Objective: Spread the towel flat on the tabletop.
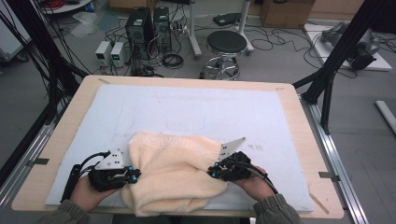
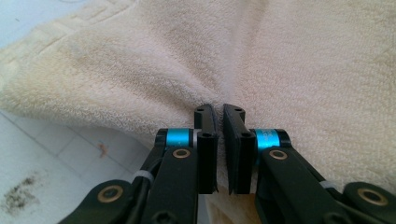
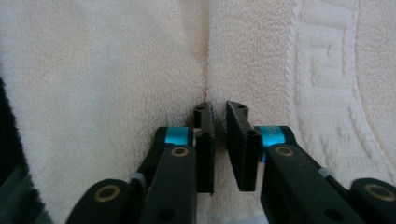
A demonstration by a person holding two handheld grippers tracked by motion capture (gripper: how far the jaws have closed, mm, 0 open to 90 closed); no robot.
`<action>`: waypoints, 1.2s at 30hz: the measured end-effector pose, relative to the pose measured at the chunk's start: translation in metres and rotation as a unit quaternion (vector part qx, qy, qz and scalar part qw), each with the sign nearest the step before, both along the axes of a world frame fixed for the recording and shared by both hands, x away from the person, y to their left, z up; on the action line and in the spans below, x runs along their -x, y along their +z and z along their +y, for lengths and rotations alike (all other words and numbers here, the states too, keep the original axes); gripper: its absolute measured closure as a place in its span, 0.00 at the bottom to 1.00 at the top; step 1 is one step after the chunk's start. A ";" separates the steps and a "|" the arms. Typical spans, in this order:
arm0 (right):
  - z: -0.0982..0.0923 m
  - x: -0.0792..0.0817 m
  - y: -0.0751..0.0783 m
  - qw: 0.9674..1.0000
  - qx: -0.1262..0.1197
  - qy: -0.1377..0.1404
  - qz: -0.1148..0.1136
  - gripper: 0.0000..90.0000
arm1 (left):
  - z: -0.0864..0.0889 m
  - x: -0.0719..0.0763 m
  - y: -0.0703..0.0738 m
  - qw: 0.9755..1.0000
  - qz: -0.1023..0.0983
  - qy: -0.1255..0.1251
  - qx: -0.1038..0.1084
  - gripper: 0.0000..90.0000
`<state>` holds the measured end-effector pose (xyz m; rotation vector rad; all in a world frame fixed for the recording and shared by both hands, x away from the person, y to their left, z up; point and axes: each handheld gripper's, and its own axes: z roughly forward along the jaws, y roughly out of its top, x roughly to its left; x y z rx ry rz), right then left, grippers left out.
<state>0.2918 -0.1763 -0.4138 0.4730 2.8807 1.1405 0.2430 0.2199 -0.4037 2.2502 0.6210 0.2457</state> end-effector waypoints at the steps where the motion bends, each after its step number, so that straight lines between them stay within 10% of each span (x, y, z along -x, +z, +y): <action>1: 0.000 0.000 0.002 1.000 -0.002 -0.001 -0.002 0.83 | 0.002 -0.001 0.001 1.000 0.003 0.002 0.010 0.89; 11: -0.013 -0.023 0.028 0.996 -0.032 -0.061 -0.048 0.63 | 0.011 -0.030 0.029 0.997 -0.055 0.037 0.040 0.60; 19: -0.013 -0.047 -0.013 0.994 0.013 -0.110 -0.012 0.55 | -0.002 -0.084 0.002 0.997 -0.034 0.058 0.026 0.48; 24: -0.017 -0.041 -0.024 0.991 -0.001 -0.130 -0.034 0.66 | -0.010 -0.094 -0.011 0.999 -0.006 0.046 0.005 0.61; 28: -0.016 -0.041 -0.023 0.992 0.002 -0.121 -0.036 0.84 | -0.009 -0.094 -0.010 0.999 -0.008 0.047 0.009 0.84; 36: -0.013 -0.043 -0.005 0.993 0.003 -0.107 -0.041 0.94 | -0.004 -0.085 0.005 0.997 -0.030 0.065 0.022 0.92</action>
